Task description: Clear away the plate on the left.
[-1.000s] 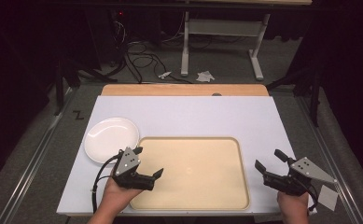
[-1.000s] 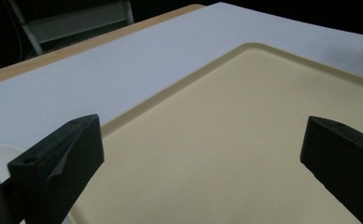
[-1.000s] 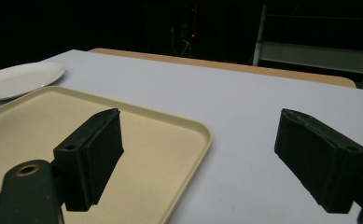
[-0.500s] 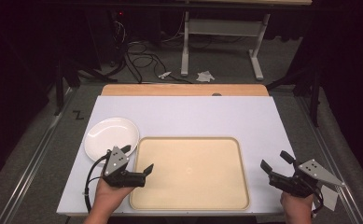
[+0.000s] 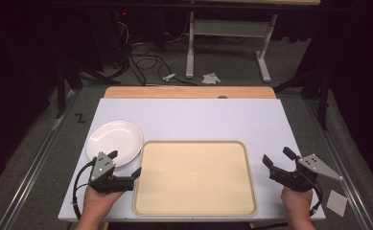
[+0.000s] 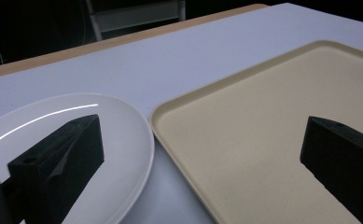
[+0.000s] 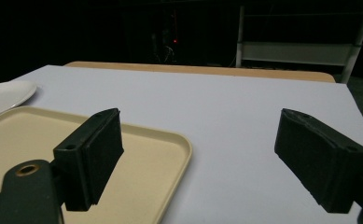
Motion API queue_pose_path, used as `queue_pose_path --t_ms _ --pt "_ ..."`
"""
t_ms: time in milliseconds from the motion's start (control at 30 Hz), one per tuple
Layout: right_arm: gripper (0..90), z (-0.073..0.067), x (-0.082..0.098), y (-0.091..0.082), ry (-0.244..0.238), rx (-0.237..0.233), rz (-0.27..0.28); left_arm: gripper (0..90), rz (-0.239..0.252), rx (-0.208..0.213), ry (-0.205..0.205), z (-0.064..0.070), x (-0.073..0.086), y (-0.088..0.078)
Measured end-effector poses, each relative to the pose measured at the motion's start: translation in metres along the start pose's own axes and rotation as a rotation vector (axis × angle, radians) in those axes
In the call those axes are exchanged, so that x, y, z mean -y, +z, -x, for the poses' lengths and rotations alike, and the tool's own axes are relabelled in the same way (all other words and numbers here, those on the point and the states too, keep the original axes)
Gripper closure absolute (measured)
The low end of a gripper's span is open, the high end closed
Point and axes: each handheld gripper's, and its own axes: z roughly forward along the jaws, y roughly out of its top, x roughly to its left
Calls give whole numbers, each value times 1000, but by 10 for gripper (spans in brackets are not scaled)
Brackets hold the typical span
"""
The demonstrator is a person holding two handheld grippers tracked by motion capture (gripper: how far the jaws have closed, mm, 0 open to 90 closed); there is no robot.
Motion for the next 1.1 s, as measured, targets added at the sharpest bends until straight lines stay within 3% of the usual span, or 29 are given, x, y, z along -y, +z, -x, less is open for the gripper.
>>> queue_pose_path --t_ms 100,233,500,600,667,700,767,833,867,1000,1067,1100 --pt "162 -1 1 6 8 3 -11 1 15 -17 -16 -3 2 -7" --pt "162 -3 1 17 -3 -11 -29 3 9 -27 -2 -6 4 -11" --pt "162 -3 0 6 -29 10 -17 3 18 6 23 -2 -4 -4" --pt "162 1 2 -3 -26 23 -10 3 30 9 58 6 -12 0" --pt "162 4 3 -11 -21 36 -4 3 36 -4 119 9 -18 4" --pt "162 5 3 -15 -16 44 0 3 36 -16 128 9 -18 5" --pt "162 9 5 -23 -12 59 2 2 13 -28 120 10 -18 6" --pt "162 11 6 -28 -6 66 8 2 -17 -66 177 7 -17 10" --pt "162 12 6 -30 -2 69 9 3 -17 -66 177 7 -17 10" --pt "162 15 8 -35 -2 82 9 2 -78 -118 240 0 -11 13" --pt "162 15 8 -37 2 86 8 2 -87 -124 244 -2 -9 13" --pt "162 14 8 -38 3 86 10 2 -113 -146 269 -4 -7 13"
